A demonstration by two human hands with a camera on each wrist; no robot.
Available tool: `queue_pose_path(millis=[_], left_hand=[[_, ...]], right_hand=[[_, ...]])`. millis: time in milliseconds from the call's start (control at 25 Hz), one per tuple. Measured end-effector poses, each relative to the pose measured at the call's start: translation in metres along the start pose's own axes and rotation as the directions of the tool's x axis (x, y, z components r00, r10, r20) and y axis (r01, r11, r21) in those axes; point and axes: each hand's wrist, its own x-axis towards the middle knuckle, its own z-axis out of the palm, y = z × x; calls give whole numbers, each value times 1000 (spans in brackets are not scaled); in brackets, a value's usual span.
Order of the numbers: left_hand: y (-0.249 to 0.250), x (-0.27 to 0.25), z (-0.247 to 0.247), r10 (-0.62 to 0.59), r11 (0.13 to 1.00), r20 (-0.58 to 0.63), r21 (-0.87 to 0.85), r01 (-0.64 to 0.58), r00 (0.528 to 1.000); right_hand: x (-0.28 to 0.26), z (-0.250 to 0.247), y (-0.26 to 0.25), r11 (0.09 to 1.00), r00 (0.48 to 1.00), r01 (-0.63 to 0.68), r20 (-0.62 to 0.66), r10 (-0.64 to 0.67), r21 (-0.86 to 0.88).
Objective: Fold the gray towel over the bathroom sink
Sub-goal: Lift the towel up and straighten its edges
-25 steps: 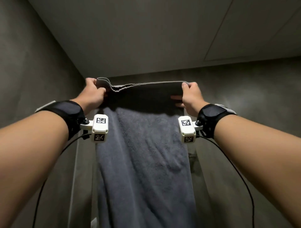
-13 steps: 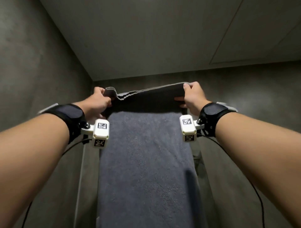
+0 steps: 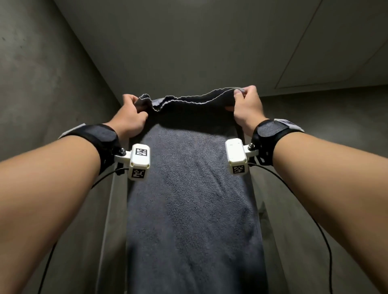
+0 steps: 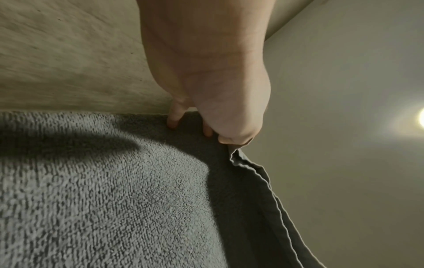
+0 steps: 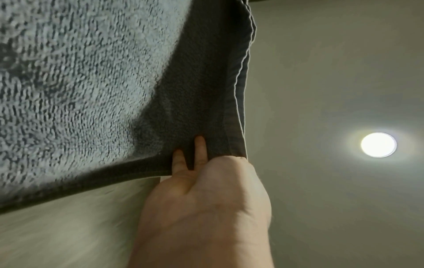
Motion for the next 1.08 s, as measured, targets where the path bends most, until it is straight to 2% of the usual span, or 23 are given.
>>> queue_pose_path(millis=[120,200,280,400,440,520,640,680,720,880,1080], left_hand=[[-37,-43,9,-123,991,60,-43,126,991],[-66,-99,19,-232,963,110,-116,244,967],[-91,-178,29,-352,906,174,-184,382,920],[-125,-324,33,-537,758,347,-201,620,769],[-134,-380,30,-591,700,395,-182,691,703],[-146,-479,22,-655,635,448,-111,765,608],[-155,-604,7,-689,635,473,29,772,549],[-158,-631,3,-692,638,481,59,768,539],[-158,-656,0,-697,635,489,82,768,524],[-161,-713,2,-725,553,511,30,833,463],[-172,-739,7,-818,340,452,-120,933,356]], right_hand=[[-50,-12,19,991,985,-135,104,135,-7],[-103,-28,43,972,962,-234,150,230,6],[-175,-53,68,935,918,-356,192,346,14],[-301,-107,103,797,759,-604,294,581,-17],[-348,-128,113,735,694,-678,304,652,-27],[-430,-168,128,627,587,-777,299,752,-51],[-539,-217,139,496,448,-860,287,847,-121],[-565,-229,141,469,418,-869,274,866,-157],[-590,-240,142,456,403,-863,250,880,-216],[-648,-266,148,459,431,-785,165,887,-417],[-664,-267,160,403,396,-803,112,911,-440]])
